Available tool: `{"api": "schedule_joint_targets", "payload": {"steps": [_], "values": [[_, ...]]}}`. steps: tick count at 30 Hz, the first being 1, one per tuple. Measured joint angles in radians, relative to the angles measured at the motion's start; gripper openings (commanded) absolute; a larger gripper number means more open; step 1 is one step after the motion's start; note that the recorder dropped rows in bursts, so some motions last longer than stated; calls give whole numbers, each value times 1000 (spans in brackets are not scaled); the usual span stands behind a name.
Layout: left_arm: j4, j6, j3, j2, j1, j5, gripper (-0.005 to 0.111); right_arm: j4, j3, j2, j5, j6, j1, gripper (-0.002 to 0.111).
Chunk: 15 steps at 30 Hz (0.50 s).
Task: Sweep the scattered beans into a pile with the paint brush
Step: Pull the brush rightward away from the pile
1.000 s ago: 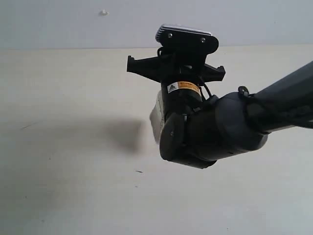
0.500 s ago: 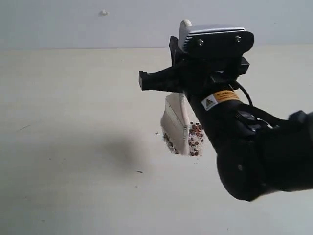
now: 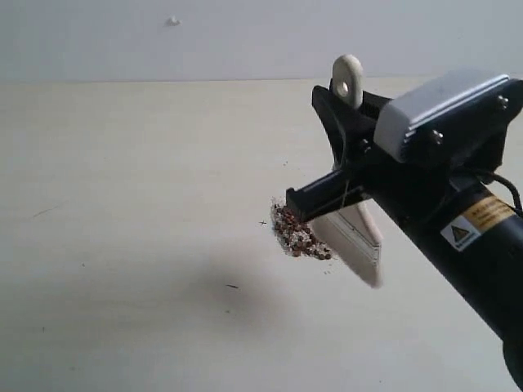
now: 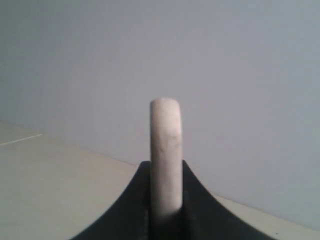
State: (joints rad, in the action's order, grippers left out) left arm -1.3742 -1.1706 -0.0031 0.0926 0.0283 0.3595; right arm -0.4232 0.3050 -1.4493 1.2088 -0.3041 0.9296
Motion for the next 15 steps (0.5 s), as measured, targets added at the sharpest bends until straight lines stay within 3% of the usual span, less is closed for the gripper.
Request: {"api": "schedule_joint_targets", "payload": {"steps": [11,13,15], "values": [[0,0,0,0,0,0,0,48,-222,132,0,-38,0,0],[0,0,0,0,0,0,0,-27,-243,148,0,-42,0,0],[0,0,0,0,0,0,0,-232,-246,148,-2,-75,0,0]]}}
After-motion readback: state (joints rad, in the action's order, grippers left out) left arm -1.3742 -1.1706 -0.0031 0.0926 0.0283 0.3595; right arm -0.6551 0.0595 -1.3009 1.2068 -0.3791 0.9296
